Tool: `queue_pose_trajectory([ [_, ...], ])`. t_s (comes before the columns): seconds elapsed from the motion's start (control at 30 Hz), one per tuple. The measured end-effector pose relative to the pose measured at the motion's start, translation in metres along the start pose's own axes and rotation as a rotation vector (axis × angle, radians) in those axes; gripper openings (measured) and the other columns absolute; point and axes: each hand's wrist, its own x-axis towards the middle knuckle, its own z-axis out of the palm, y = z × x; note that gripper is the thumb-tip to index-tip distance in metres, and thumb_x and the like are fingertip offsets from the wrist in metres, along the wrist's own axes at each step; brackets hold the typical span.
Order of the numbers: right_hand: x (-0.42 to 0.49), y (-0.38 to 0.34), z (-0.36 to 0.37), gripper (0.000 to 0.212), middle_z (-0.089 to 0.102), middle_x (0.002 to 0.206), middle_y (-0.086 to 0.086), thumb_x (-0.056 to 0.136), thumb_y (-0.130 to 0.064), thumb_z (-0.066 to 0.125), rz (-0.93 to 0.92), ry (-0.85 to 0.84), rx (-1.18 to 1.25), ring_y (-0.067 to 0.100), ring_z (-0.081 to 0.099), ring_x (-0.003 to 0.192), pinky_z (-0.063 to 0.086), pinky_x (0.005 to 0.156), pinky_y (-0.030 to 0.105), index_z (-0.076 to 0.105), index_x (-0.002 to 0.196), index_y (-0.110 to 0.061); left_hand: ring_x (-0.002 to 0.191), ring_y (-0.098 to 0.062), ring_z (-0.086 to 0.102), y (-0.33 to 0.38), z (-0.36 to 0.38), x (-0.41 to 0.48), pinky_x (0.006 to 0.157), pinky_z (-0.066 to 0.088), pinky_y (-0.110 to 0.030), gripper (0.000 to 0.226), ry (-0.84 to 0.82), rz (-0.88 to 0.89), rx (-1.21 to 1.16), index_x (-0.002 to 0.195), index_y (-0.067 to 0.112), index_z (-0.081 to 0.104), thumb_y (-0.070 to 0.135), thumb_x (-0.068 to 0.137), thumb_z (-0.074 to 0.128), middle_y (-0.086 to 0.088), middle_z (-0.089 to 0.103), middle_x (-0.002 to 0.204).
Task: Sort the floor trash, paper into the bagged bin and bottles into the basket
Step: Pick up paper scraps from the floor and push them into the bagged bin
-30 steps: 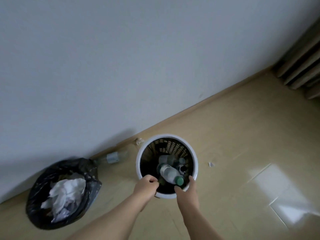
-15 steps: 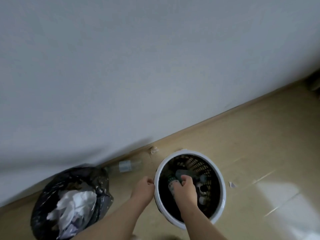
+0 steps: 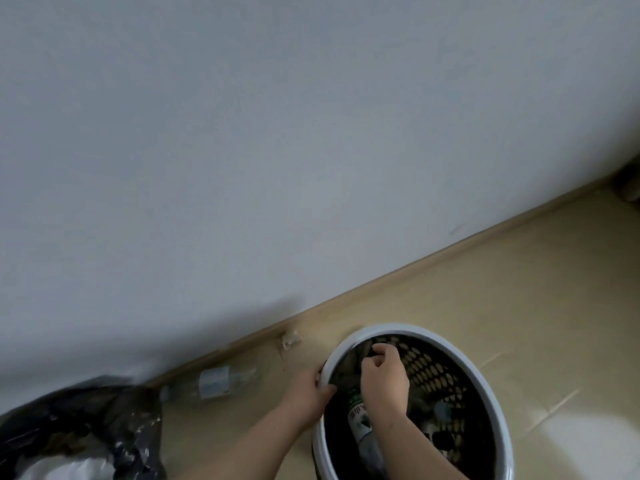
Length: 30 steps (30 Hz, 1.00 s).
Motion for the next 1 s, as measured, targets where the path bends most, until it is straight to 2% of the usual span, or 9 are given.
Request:
queue_pose_trajectory([
  [0.1,0.012,-0.002,-0.006,0.027,0.056,0.106,-0.001,0.093,-0.015,0.045,-0.051,0.073,0.040,0.012,0.050,0.080,0.040,0.069,0.027,0.052,0.118,-0.019,0.101,-0.023,0.062,0.010,0.011,0.011,0.077,0.053,-0.032,0.045,-0.118,-0.041,-0.127,0.133,0.020,0.045,0.022,0.090,0.057,-0.007,0.059,0.118],
  [0.2,0.027,-0.003,-0.021,0.027,0.057,0.116,0.000,0.094,-0.016,0.042,-0.109,0.154,0.035,0.012,0.053,0.080,0.040,0.058,0.025,0.052,0.118,-0.021,0.092,-0.023,0.062,0.021,0.018,0.022,0.068,0.054,-0.031,0.041,-0.122,-0.022,-0.050,0.128,0.020,0.048,0.021,0.088,0.057,-0.004,0.058,0.106],
  [0.3,0.043,-0.002,-0.047,0.026,0.059,0.114,0.001,0.095,-0.018,0.040,-0.167,0.233,-0.006,0.018,0.058,0.080,0.038,0.054,0.026,0.052,0.118,-0.022,0.109,-0.026,0.057,0.043,0.018,0.036,0.079,0.044,-0.027,0.037,0.133,0.181,0.412,0.121,0.020,0.053,0.021,0.084,0.053,-0.007,0.059,0.122],
  [0.43,0.058,0.004,-0.082,0.026,0.060,0.110,0.001,0.093,-0.017,0.040,-0.234,0.334,0.033,0.021,0.057,0.088,0.037,0.064,0.027,0.053,0.115,-0.021,0.127,-0.024,0.042,0.090,0.031,0.052,0.099,0.037,-0.033,0.050,0.289,0.452,0.514,0.136,0.027,0.039,0.029,0.088,0.050,-0.001,0.042,0.142],
  [0.6,0.074,0.029,-0.138,0.026,0.062,0.108,0.008,0.091,-0.008,0.042,-0.233,0.497,0.152,0.023,0.055,0.095,0.041,0.077,0.030,0.057,0.112,-0.011,0.132,-0.020,0.034,0.137,0.090,0.059,0.106,0.028,-0.036,0.044,0.231,0.755,0.633,0.139,0.027,0.036,0.033,0.095,0.040,0.003,0.040,0.144],
  [0.73,0.084,0.090,-0.183,0.026,0.062,0.106,0.009,0.091,-0.010,0.042,-0.062,0.599,0.176,0.026,0.055,0.093,0.035,0.072,0.026,0.056,0.113,-0.012,0.134,-0.019,0.030,0.154,0.147,0.065,0.110,0.019,-0.039,0.041,0.116,0.859,0.761,0.136,0.028,0.042,0.038,0.098,0.030,0.004,0.041,0.143],
  [0.8,0.090,0.123,-0.192,0.025,0.061,0.102,0.007,0.091,-0.010,0.041,-0.017,0.563,0.167,0.021,0.053,0.080,0.034,0.064,0.024,0.055,0.112,-0.013,0.129,-0.019,0.037,0.164,0.171,0.066,0.108,0.021,-0.041,0.038,0.094,0.898,0.811,0.125,0.027,0.053,0.040,0.098,0.029,0.003,0.051,0.132],
  [0.9,0.103,0.168,-0.191,0.024,0.054,0.075,-0.004,0.090,-0.008,0.042,0.052,0.492,0.192,0.008,0.046,0.056,0.032,0.041,0.018,0.055,0.110,-0.013,0.108,-0.020,0.050,0.166,0.200,0.068,0.103,0.024,-0.043,0.034,0.094,0.874,0.877,0.100,0.026,0.061,0.042,0.097,0.031,0.002,0.061,0.106],
  [1.0,0.118,0.211,-0.179,0.030,0.055,0.073,-0.005,0.087,-0.005,0.041,0.129,0.463,0.212,0.004,0.048,0.052,0.034,0.047,0.021,0.057,0.112,-0.011,0.079,-0.019,0.048,0.158,0.216,0.072,0.091,0.026,-0.038,0.036,0.221,0.902,0.978,0.072,0.026,0.052,0.043,0.096,0.030,0.007,0.056,0.075],
])
